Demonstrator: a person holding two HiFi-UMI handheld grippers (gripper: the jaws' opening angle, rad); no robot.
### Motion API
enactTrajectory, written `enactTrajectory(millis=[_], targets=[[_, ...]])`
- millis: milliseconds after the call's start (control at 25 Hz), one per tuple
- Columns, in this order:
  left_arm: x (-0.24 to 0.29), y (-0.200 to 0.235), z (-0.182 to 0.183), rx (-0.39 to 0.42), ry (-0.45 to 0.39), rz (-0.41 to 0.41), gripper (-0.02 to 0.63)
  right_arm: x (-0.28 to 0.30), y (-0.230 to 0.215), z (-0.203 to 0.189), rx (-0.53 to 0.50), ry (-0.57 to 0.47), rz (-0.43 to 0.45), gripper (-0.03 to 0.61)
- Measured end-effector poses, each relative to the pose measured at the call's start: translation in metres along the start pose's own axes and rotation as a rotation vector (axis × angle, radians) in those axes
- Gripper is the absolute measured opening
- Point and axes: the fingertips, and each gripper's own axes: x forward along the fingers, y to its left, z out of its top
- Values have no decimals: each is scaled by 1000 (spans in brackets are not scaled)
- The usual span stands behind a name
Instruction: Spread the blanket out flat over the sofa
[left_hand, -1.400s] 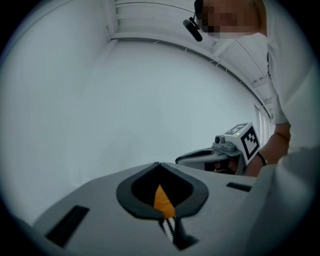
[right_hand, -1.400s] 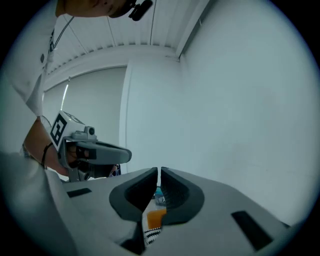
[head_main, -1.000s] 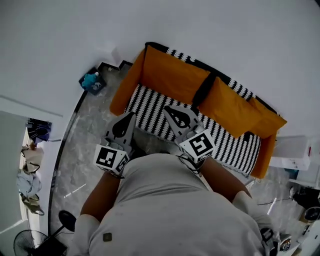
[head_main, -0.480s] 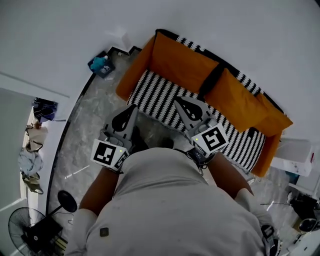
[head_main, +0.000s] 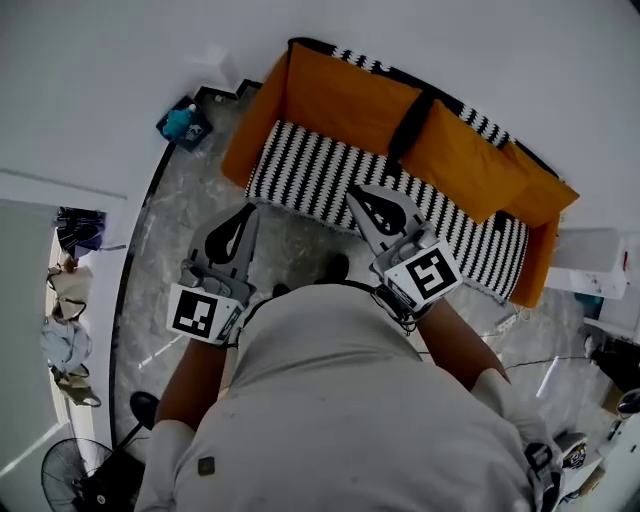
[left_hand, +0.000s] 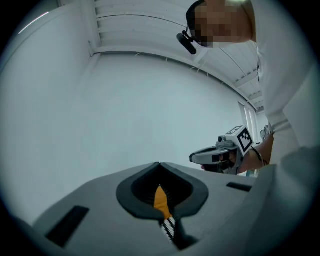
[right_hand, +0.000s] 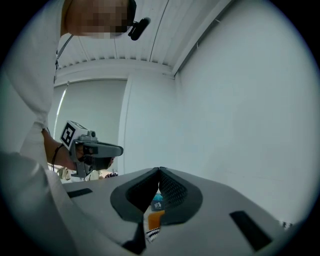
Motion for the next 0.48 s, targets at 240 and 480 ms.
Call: enactTrajectory(millis=[240, 480], targets=[[-56, 9, 4, -7, -20, -28, 9, -12, 57, 13, 7, 0, -30, 28], [-115, 14, 1, -9, -36, -50, 9, -24, 109, 18, 4, 0, -95, 28]])
